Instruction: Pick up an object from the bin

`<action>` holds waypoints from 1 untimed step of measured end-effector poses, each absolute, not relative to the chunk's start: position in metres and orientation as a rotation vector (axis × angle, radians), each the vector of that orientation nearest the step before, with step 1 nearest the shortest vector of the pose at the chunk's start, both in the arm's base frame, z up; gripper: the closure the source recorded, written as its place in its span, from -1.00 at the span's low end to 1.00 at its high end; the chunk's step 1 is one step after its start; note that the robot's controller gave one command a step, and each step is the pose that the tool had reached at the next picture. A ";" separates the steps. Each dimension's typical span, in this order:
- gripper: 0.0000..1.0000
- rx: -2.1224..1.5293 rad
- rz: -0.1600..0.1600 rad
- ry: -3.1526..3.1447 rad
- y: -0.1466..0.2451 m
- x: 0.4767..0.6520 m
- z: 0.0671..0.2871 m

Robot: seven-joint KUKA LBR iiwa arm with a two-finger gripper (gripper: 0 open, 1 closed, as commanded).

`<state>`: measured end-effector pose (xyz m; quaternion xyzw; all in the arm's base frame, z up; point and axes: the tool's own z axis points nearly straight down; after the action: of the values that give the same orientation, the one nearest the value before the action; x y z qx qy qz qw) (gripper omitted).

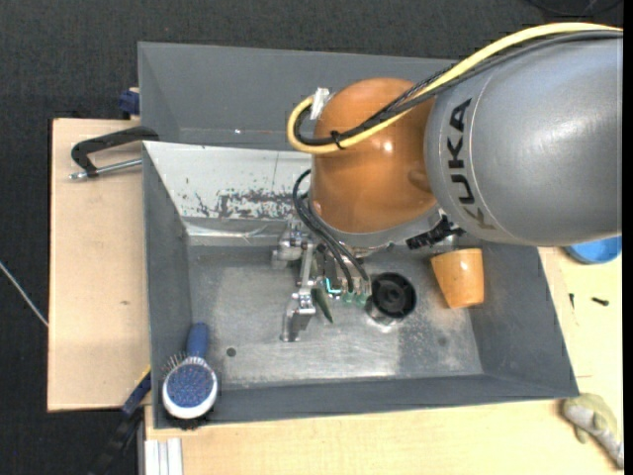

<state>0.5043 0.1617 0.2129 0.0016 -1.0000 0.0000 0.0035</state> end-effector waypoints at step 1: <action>-1.00 0.262 0.003 -3.127 0.093 0.563 0.116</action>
Offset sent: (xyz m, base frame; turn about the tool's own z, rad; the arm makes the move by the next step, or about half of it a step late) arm 0.0585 -0.0665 -0.0944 -0.1678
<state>0.5631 0.0926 0.1160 0.0836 -0.9965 0.0010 0.0019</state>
